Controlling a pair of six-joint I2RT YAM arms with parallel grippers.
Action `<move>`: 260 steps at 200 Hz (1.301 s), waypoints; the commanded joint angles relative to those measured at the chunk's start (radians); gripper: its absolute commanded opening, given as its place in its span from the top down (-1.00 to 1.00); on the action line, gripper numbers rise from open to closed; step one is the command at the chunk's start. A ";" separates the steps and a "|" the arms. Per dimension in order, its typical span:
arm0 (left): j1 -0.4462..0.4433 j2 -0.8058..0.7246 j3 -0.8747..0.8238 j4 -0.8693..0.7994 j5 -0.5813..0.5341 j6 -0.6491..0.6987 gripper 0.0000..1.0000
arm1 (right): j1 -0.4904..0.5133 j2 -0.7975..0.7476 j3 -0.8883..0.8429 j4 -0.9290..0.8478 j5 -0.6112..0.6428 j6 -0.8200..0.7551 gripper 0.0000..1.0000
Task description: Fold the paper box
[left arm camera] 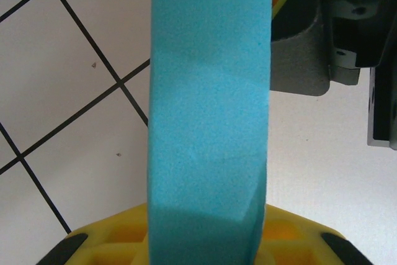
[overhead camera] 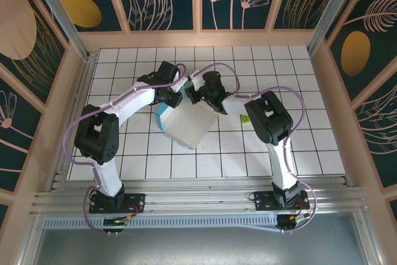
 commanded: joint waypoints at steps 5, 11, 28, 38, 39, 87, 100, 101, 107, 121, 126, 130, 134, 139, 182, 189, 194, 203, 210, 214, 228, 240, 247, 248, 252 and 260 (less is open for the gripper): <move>-0.020 0.010 0.011 -0.066 0.054 -0.002 0.57 | -0.022 -0.007 0.003 -0.093 -0.001 -0.006 0.59; -0.019 0.012 0.013 -0.066 0.054 -0.002 0.56 | -0.022 -0.007 0.006 -0.104 0.000 -0.009 0.56; -0.020 0.012 0.013 -0.066 0.056 -0.002 0.56 | -0.022 -0.001 0.018 -0.136 0.007 -0.011 0.55; -0.020 0.010 0.014 -0.068 0.054 -0.002 0.57 | -0.022 0.006 0.031 -0.161 0.011 -0.017 0.55; -0.020 0.011 0.015 -0.069 0.054 -0.002 0.57 | -0.022 0.006 0.033 -0.165 0.012 -0.017 0.55; -0.020 -0.001 0.013 -0.068 0.057 -0.005 0.57 | -0.021 0.027 0.079 -0.181 0.047 -0.011 0.86; -0.020 -0.002 0.014 -0.068 0.060 -0.006 0.56 | -0.018 0.032 0.092 -0.180 0.051 -0.007 0.90; -0.020 -0.002 0.014 -0.068 0.060 -0.006 0.56 | -0.018 0.033 0.093 -0.179 0.051 -0.007 0.91; -0.020 0.000 0.014 -0.068 0.062 -0.007 0.57 | -0.016 0.035 0.099 -0.177 0.054 -0.005 0.93; -0.020 0.000 0.016 -0.069 0.063 -0.008 0.57 | -0.010 0.040 0.103 -0.166 0.058 -0.007 0.95; -0.020 0.001 0.017 -0.069 0.063 -0.007 0.56 | -0.009 0.041 0.104 -0.165 0.059 -0.009 0.92; -0.019 0.001 0.017 -0.070 0.063 -0.007 0.57 | -0.006 0.039 0.104 -0.165 0.060 -0.010 0.85; -0.019 0.001 0.019 -0.071 0.062 -0.007 0.56 | -0.006 0.039 0.105 -0.166 0.059 -0.010 0.75; -0.020 0.002 0.019 -0.071 0.062 -0.008 0.57 | -0.006 0.036 0.104 -0.166 0.055 -0.008 0.66; -0.020 0.000 0.014 -0.060 0.045 -0.018 0.45 | -0.010 0.020 0.085 -0.151 0.014 -0.017 0.60; -0.020 -0.006 0.010 -0.054 0.037 -0.022 0.33 | -0.011 0.006 0.075 -0.143 0.013 -0.012 0.46; -0.020 -0.011 0.006 -0.047 0.031 -0.024 0.29 | -0.012 -0.006 0.059 -0.133 0.014 -0.011 0.36; -0.020 -0.017 -0.001 -0.038 0.021 -0.027 0.27 | -0.015 -0.034 0.026 -0.105 0.020 -0.011 0.24; -0.020 -0.020 -0.001 -0.037 0.016 -0.030 0.25 | -0.017 -0.059 -0.005 -0.078 0.026 -0.011 0.17; -0.020 -0.021 -0.001 -0.035 0.015 -0.031 0.23 | -0.019 -0.071 -0.022 -0.065 0.028 -0.012 0.13; -0.020 -0.030 -0.002 -0.029 0.015 -0.033 0.20 | -0.025 -0.108 -0.065 -0.039 0.032 -0.016 0.08; -0.019 -0.043 -0.008 -0.016 0.024 -0.034 0.16 | -0.031 -0.129 -0.084 -0.041 0.039 -0.020 0.06; -0.020 -0.055 -0.016 -0.006 0.031 -0.034 0.12 | -0.034 -0.140 -0.095 -0.038 0.039 -0.022 0.05; -0.020 -0.056 -0.017 -0.004 0.032 -0.034 0.11 | -0.034 -0.141 -0.096 -0.038 0.039 -0.022 0.04; -0.020 -0.063 -0.020 0.001 0.037 -0.035 0.07 | -0.036 -0.148 -0.104 -0.034 0.039 -0.022 0.04; -0.020 -0.078 -0.026 0.012 0.039 -0.038 0.04 | -0.040 -0.158 -0.118 -0.025 0.035 -0.023 0.03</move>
